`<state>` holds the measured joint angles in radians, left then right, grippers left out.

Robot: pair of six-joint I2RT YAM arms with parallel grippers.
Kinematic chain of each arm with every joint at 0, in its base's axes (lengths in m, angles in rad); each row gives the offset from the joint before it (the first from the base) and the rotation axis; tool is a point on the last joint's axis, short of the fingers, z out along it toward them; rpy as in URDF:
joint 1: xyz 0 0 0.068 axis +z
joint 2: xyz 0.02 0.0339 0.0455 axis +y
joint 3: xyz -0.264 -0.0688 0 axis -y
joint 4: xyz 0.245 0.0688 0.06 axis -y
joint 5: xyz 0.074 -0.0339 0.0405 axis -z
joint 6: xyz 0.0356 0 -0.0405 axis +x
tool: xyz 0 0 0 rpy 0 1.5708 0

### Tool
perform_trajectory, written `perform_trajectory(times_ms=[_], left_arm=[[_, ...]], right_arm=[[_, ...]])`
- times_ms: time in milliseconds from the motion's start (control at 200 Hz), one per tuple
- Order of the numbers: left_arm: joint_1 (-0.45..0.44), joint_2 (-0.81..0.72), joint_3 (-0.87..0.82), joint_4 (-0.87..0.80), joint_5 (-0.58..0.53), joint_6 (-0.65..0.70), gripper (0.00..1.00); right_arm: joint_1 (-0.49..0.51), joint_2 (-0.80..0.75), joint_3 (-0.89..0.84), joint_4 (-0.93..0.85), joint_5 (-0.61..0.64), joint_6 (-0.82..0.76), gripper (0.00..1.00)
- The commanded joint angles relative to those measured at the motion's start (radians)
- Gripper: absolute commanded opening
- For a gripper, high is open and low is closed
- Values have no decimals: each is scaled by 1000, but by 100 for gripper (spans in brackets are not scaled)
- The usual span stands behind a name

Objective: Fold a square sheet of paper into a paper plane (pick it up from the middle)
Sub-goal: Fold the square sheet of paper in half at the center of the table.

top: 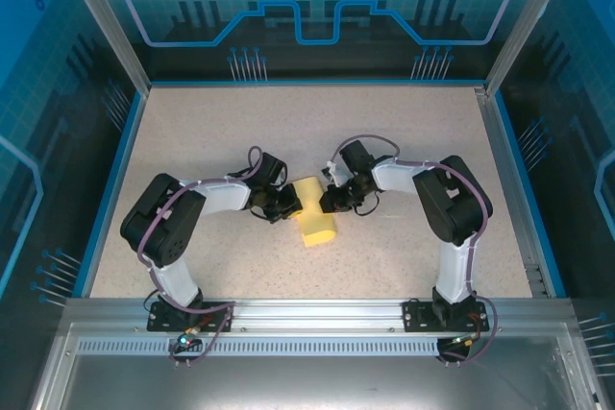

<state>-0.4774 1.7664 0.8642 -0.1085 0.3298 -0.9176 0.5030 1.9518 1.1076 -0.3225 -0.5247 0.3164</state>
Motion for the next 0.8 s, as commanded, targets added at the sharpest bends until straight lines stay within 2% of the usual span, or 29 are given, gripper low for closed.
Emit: perform_trajectory(times_ms=[0, 120, 400, 790], left_arm=[[-13, 52, -32, -132, -61, 5, 0], [-15, 50, -33, -134, -62, 7, 0], [-19, 54, -26, -137, -61, 10, 0], [-19, 55, -30, -138, -57, 15, 0]], right_arm=[[-30, -41, -8, -12, 12, 18, 14], [3, -55, 44, 5, -6, 60, 15], [35, 97, 164, 54, 42, 139, 14], [-59, 93, 84, 131, 109, 201, 14]])
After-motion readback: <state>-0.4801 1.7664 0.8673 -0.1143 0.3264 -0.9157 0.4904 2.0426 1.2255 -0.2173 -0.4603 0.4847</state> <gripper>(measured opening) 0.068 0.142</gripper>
